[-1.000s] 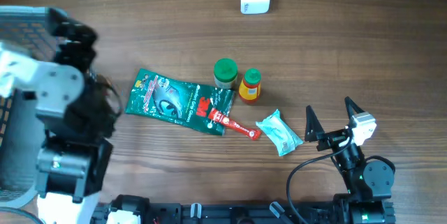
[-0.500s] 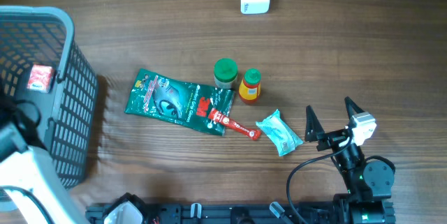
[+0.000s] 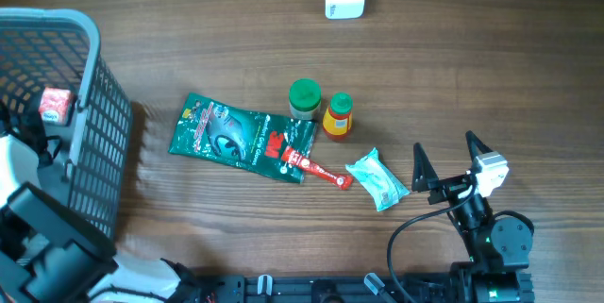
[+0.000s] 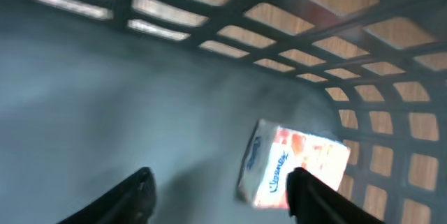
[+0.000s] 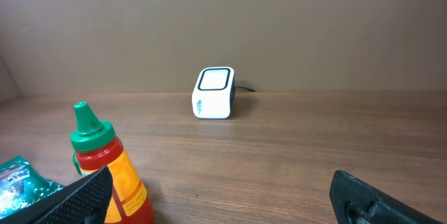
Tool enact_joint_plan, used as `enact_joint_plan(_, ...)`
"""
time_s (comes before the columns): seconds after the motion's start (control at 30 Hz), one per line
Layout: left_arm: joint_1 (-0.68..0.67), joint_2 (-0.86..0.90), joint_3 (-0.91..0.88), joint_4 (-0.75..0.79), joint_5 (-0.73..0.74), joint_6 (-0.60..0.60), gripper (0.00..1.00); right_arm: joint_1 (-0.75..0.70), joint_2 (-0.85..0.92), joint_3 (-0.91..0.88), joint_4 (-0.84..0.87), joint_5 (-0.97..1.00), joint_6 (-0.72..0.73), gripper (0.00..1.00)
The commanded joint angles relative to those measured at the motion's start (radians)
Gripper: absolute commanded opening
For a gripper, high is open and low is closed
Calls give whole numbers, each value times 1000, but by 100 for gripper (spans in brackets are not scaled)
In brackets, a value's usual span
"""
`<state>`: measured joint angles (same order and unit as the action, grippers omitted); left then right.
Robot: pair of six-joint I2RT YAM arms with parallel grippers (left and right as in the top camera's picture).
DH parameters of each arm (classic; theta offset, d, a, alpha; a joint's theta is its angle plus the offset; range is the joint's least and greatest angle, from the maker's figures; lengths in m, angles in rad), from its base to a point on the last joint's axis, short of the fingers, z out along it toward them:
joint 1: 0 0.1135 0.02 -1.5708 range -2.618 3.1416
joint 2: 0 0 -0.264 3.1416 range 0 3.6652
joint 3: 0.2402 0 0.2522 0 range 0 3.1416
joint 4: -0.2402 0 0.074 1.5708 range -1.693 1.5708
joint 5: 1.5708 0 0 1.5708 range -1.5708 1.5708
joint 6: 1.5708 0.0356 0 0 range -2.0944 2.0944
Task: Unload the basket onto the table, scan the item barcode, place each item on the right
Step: 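Return the left gripper into the basket and grasp the red-orange packet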
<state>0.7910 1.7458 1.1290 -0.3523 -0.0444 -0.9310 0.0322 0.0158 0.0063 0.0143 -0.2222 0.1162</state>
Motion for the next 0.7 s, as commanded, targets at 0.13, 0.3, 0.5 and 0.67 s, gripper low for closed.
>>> enact_joint_plan(0.13,-48,105,8,102,63,63,68,4,-5,-1,2,16,14,100)
enact_joint_plan(0.3,-100,149,8,179,51,86,68,4,-5,-1,2,16,14,100)
enact_joint_plan(0.5,-104,201,8,192,3,86,56,4,-5,-1,2,16,15,100)
enact_joint_plan(0.67,-104,235,8,189,-32,86,36,4,-5,-1,2,16,15,100)
